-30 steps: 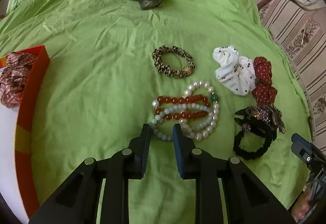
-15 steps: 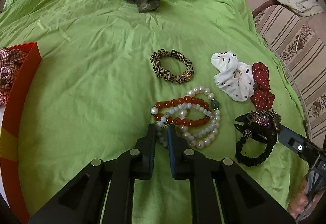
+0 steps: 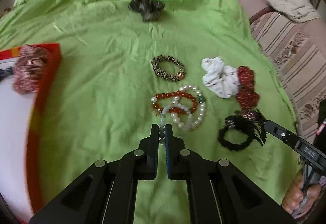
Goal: Organize jewelry
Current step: 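Grasp the bronze flower hair clip with the right tool, then carry the pearl bracelet with the left tool while the right carries the hair clip, release both in box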
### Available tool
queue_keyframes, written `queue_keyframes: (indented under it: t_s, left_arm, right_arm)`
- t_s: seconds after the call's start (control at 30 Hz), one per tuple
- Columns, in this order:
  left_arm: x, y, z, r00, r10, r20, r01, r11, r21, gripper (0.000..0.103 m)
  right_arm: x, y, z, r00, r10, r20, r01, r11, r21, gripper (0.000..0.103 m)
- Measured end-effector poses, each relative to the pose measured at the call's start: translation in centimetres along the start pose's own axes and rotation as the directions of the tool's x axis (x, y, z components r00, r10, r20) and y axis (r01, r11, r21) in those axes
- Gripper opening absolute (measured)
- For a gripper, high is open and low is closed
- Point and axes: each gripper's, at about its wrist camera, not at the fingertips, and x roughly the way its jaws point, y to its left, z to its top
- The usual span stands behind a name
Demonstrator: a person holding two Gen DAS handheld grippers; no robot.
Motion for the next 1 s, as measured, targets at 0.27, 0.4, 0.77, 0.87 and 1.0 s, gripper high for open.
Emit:
queue_keyframes:
  t_s: [0.27, 0.4, 0.77, 0.87, 1.0]
  left_arm:
    - [-7.3, 0.3, -1.4, 0.995, 0.021, 0.101, -0.021, 1.000, 0.005, 0.005]
    - [-10.5, 0.8, -2.1, 0.989, 0.019, 0.144, -0.018, 1.000, -0.008, 0.005]
    - [-18.9, 4.1, -3.4, 0.961, 0.049, 0.274, -0.032, 0.997, -0.067, 0.005]
    - [-20.1, 5.4, -3.7, 0.954, 0.077, 0.290, -0.055, 0.995, -0.082, 0.005]
    - [-21.7, 8.4, -4.3, 0.940, 0.141, 0.309, -0.103, 0.985, -0.136, 0.005]
  right_arm:
    - [-4.7, 1.2, -1.0, 0.998, 0.010, 0.064, -0.009, 1.000, -0.014, 0.021]
    - [-6.9, 2.6, -1.1, 0.995, 0.003, 0.103, 0.002, 0.999, -0.048, 0.021]
    - [-11.4, 7.0, -1.8, 0.985, 0.111, 0.129, -0.099, 0.990, -0.102, 0.021]
    - [-11.4, 9.1, -2.4, 0.986, 0.118, 0.115, -0.101, 0.984, -0.148, 0.021]
    - [-10.3, 12.4, -3.0, 0.988, 0.133, 0.075, -0.115, 0.970, -0.213, 0.021]
